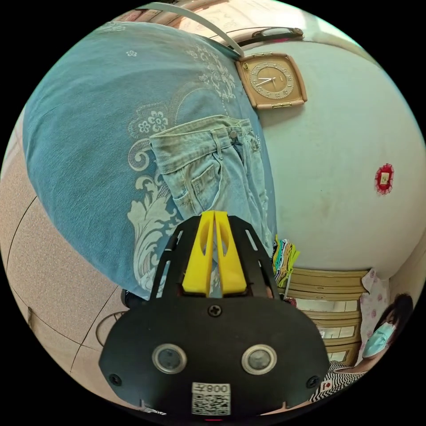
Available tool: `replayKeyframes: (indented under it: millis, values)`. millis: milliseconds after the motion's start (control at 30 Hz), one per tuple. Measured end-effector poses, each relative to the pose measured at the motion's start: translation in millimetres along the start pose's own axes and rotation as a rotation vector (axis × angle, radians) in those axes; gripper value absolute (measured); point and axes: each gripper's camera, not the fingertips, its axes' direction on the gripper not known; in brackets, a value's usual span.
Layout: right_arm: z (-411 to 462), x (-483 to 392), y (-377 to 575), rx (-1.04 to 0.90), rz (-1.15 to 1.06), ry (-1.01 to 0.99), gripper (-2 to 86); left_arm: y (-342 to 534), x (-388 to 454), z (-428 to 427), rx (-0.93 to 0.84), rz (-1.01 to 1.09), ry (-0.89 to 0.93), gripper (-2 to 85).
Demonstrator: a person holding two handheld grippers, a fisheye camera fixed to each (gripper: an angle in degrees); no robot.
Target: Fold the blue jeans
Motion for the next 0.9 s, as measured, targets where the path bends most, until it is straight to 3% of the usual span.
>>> replayKeyframes:
  millis: [367, 700, 900]
  values:
    - [-22.8, 16.7, 50.9, 0.032, -0.091, -0.034, 0.4, 34.9, 1.2, 17.2, -0.079, -0.051, 0.019, 8.6]
    - [-22.9, 45.0, 70.2, 0.039, -0.054, -0.023, 0.3, 26.3, 42.3, 63.8, -0.055, -0.111, 0.051, 4.8]
    - [-37.6, 42.0, 83.0, 0.048, -0.09, 0.016, 0.3, 34.0, 96.3, 48.5, 0.001, 0.005, 0.071, 2.8]
